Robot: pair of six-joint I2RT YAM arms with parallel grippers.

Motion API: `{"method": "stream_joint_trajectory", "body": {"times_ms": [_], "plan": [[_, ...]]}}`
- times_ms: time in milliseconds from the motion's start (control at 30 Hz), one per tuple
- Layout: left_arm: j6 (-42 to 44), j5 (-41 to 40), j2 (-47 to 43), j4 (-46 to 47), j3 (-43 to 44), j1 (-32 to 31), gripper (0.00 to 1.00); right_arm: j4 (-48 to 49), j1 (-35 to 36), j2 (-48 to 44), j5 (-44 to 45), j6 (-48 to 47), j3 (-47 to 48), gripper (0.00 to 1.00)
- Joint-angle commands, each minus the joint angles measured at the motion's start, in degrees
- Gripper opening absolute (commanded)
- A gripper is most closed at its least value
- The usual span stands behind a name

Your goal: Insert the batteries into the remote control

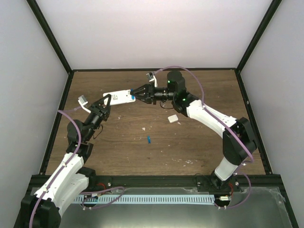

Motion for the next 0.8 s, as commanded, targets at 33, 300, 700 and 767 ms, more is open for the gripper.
{"method": "stream_joint_trajectory", "body": {"times_ms": [33,300,700,767], "plan": [[-0.04,-1.30,-1.01,3.51,-0.22,0.30,0.00,0.29,0.84,-1.18,-1.38,-1.00,-0.71,0.21],[0.04,-1.88,-1.01,3.89,0.02,0.30,0.00,0.48,1.19,-1.27,-1.53,-1.30,-2.09,0.19],[0.68,-1.76,-1.08,3.57,-0.32,0.34,0.00,-1.14,1.15,-0.92,-1.53,-1.98,1.67,0.39],[0.86,-1.76,-1.09,3.40,-0.44,0.34,0.00,-1.58,1.04,-0.83,-1.51,-2.15,2.50,0.42]]}}
